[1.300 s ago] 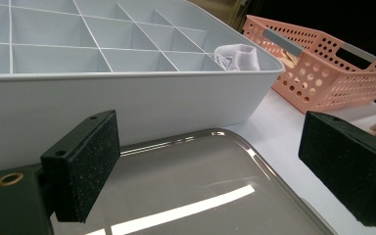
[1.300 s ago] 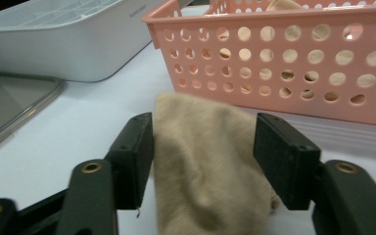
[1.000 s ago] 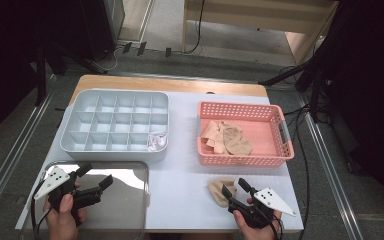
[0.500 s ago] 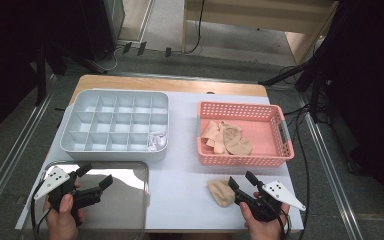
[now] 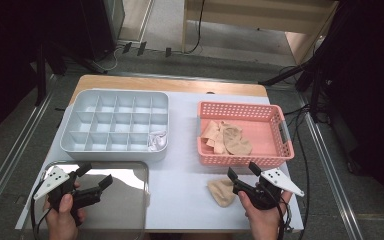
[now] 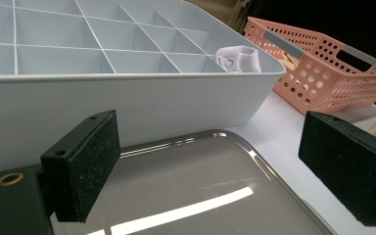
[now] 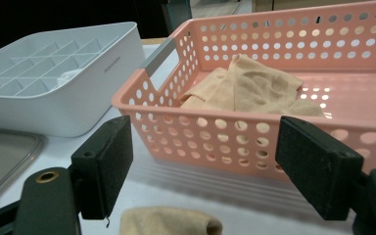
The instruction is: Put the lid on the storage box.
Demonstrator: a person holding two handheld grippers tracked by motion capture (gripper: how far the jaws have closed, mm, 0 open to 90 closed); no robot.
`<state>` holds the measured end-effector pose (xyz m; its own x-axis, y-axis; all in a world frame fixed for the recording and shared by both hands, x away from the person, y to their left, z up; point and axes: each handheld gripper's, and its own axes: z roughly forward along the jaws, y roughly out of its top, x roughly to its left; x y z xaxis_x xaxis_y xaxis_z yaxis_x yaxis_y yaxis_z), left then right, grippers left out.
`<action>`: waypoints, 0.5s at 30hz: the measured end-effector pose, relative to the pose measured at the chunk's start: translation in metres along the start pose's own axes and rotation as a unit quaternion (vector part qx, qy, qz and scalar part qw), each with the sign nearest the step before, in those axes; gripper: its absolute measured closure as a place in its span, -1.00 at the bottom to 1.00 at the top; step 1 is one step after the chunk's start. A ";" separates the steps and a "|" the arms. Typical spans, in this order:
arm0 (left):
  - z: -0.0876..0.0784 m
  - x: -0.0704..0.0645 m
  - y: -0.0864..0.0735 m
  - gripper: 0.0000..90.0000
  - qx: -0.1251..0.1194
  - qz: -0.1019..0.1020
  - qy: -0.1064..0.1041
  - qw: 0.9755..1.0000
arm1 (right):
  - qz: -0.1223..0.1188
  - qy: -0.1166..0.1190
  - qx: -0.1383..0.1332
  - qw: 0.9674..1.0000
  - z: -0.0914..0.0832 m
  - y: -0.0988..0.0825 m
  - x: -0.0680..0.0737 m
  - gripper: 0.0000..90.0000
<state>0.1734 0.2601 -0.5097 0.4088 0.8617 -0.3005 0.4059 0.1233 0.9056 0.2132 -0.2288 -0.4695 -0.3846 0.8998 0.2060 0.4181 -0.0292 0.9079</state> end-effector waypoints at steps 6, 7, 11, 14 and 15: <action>0.000 0.001 0.000 -0.81 -0.001 -0.001 0.000 1.000 | -0.001 -0.014 0.003 1.000 0.008 0.015 -0.002 -0.52; -0.001 0.001 0.000 -0.81 -0.001 -0.002 0.000 1.000 | -0.002 -0.017 0.003 1.000 0.009 0.018 -0.003 -0.52; -0.001 0.001 0.001 -0.81 -0.003 -0.003 0.002 1.000 | 0.001 -0.026 0.006 1.000 0.015 0.030 -0.005 -0.52; -0.002 0.001 0.001 -0.81 -0.006 -0.004 0.001 1.000 | -0.002 -0.031 0.006 1.000 0.019 0.037 -0.008 -0.52; -0.002 0.002 0.001 -0.81 -0.006 -0.004 0.002 1.000 | -0.002 -0.032 0.008 0.999 0.021 0.039 -0.008 -0.51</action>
<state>0.1731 0.2625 -0.5089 0.4022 0.8627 -0.3067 0.3996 0.1360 0.9065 0.2501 -0.2282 -0.4432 -0.3328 0.9263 0.1770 0.4297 -0.0181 0.9028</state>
